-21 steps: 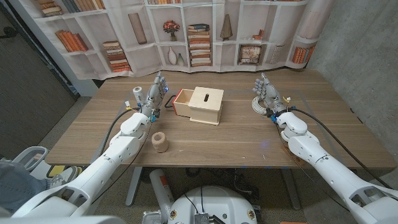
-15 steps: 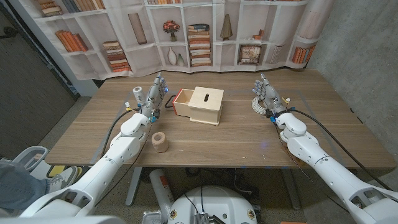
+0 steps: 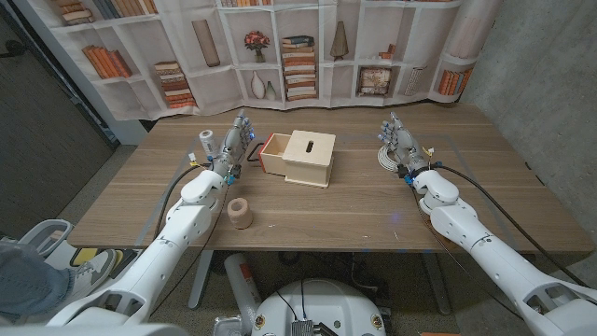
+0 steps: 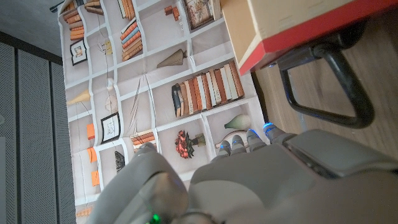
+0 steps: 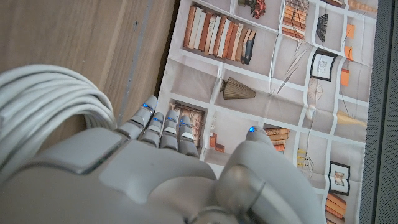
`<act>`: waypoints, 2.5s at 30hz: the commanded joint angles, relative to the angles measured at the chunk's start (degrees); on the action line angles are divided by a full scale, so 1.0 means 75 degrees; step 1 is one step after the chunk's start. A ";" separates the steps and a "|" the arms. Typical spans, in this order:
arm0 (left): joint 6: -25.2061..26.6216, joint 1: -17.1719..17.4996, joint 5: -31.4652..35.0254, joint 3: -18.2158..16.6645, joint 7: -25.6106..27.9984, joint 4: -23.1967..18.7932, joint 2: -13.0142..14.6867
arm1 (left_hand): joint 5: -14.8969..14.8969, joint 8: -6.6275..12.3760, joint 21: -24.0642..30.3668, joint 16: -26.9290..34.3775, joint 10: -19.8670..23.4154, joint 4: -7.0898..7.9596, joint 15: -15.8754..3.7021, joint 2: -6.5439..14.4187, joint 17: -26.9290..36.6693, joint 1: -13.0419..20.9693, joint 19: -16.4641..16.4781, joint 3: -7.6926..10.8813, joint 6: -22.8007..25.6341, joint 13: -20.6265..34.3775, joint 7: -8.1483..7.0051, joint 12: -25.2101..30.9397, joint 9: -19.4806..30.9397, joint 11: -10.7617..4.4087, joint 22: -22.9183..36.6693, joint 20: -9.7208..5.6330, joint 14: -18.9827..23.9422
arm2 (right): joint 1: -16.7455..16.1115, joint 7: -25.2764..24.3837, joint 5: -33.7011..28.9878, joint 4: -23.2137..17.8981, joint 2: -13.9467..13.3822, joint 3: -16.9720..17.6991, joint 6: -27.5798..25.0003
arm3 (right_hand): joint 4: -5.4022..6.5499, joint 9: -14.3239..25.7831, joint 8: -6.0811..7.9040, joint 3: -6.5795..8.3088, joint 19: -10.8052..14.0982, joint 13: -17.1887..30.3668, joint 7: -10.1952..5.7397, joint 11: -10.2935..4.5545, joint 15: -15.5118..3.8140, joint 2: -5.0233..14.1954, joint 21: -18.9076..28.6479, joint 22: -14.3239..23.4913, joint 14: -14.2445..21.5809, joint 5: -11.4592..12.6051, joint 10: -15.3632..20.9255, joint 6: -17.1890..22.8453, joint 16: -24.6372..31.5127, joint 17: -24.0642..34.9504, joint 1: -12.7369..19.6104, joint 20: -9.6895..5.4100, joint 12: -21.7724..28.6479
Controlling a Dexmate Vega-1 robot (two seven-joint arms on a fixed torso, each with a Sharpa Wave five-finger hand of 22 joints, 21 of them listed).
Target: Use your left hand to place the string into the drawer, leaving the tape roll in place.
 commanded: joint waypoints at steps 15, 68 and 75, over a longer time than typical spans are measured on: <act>0.0241 0.0320 0.0417 -0.0642 -0.0268 -0.0528 -0.0015 | 0.0104 0.0099 0.0051 0.0062 -0.0022 -0.0089 0.0021 0.0078 0.0019 0.0183 -0.1443 0.0020 0.0121 -0.0009 0.0031 0.0114 0.0034 0.0000 0.0035 -0.0055 -0.0439 | 0.0172 -0.0163 -0.0239 0.0009 0.0107 -0.0165 -0.0144 | -0.0025 0.0036 0.0008 0.0044 0.0101 0.0016 -0.0021 0.0018 0.0018 0.0054 -0.0066 0.0032 0.0090 -0.0003 0.0117 0.0076 -0.0003 0.0011 0.0062 0.0023 0.0052; -0.0693 0.1146 0.0549 -0.1108 -0.0028 -0.1173 0.0635 | 0.0166 0.0165 0.0060 0.0085 0.0513 -0.0200 -0.0035 0.0180 0.0009 0.0407 -0.1056 -0.0033 0.0645 -0.0020 0.0013 0.0179 0.0024 -0.0108 0.0030 -0.0004 0.0105 | 0.0192 -0.0348 -0.0428 -0.0373 0.0098 -0.0135 0.0032 | -0.0064 0.0036 0.0002 0.0027 0.0192 0.0020 -0.0021 -0.0035 0.0038 0.0102 -0.0235 0.0039 0.0282 -0.0048 0.0277 0.0179 -0.0040 0.0013 0.0058 0.0015 0.0018; -0.0636 0.1300 0.0560 -0.1218 0.0086 -0.1386 0.0761 | 0.0175 0.0178 0.0071 0.0083 0.0591 -0.0214 -0.0032 0.0182 0.0009 0.0433 -0.0973 -0.0047 0.0735 -0.0021 0.0010 0.0187 0.0024 -0.0104 0.0028 0.0000 0.0170 | 0.0119 -0.0426 -0.0377 -0.0488 0.0058 -0.0076 -0.0019 | -0.0069 0.0036 0.0004 0.0024 0.0199 0.0020 -0.0017 -0.0042 0.0041 0.0103 -0.0252 0.0040 0.0301 -0.0051 0.0311 0.0196 -0.0044 0.0013 0.0058 0.0019 0.0022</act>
